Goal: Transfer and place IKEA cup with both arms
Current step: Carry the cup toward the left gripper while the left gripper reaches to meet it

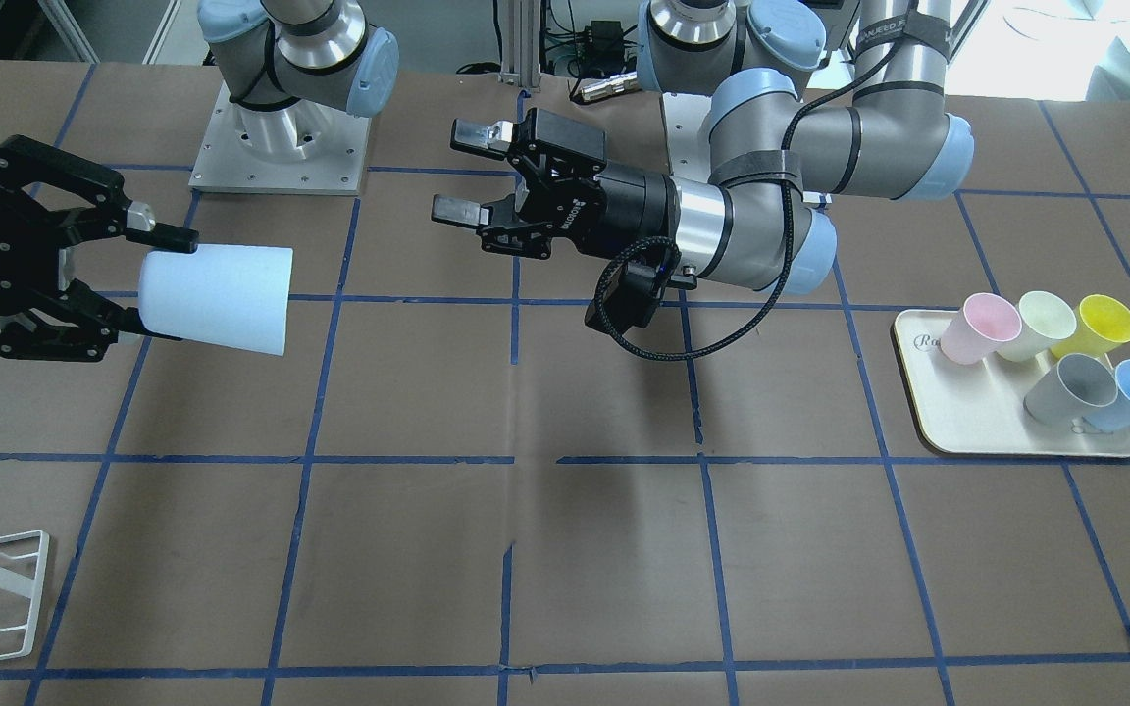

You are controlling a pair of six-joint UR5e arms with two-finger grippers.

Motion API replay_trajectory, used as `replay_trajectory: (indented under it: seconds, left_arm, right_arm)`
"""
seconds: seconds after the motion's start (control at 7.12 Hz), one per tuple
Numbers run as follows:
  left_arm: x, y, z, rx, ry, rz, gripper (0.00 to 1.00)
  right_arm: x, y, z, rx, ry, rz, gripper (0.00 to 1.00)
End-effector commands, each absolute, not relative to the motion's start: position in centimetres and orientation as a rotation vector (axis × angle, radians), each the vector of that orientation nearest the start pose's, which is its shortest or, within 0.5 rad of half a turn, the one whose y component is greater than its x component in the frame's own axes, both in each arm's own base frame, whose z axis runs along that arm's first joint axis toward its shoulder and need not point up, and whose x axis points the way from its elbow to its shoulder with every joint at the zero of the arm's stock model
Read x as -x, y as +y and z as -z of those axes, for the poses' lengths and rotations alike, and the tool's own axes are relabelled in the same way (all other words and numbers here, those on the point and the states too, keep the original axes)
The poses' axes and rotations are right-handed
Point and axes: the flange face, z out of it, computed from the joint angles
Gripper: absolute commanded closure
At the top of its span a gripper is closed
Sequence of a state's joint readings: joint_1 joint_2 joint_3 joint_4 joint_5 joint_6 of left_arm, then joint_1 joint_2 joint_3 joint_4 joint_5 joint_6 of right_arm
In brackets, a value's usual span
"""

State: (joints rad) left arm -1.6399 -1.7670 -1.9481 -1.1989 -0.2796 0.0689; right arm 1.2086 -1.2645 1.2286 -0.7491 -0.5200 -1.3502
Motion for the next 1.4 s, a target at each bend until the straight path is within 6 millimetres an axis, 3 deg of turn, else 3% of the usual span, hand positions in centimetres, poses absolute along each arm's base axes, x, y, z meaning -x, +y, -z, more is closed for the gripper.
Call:
replay_trajectory:
  seconds: [0.0, 0.14, 0.28, 0.42, 0.56, 0.84, 1.26]
  left_arm:
    - [26.3, -50.4, -37.1, -0.078, -1.261, 0.121, 0.02]
    - [26.3, -50.6, -37.0, -0.077, -1.258, 0.120, 0.04]
    - [26.4, -51.1, -36.8, -0.074, -1.258, 0.117, 0.06]
    - [26.2, -52.0, -36.8, -0.072, -1.259, 0.110, 0.06]
    - [26.2, -52.9, -37.0, -0.063, -1.270, 0.103, 0.05]
    - [26.3, -53.2, -36.9, -0.060, -1.271, 0.102, 0.05]
    - [25.8, -53.2, -37.0, -0.028, -1.266, 0.068, 0.05]
  right_arm:
    - [-1.8, -58.6, -43.6, 0.445, 1.778, 0.371, 0.88]
    - [-3.2, -57.4, -42.2, 0.458, 1.748, 0.383, 0.88]
    - [-4.9, -56.5, -42.1, 0.437, 1.727, 0.391, 0.87]
    - [-6.5, -55.5, -43.5, 0.419, 1.711, 0.406, 0.87]
    - [-7.5, -54.9, -43.6, 0.418, 1.700, 0.404, 0.87]
    - [-10.1, -53.8, -41.3, 0.391, 1.665, 0.389, 0.84]
    - [-10.7, -53.6, -40.7, 0.405, 1.661, 0.383, 0.83]
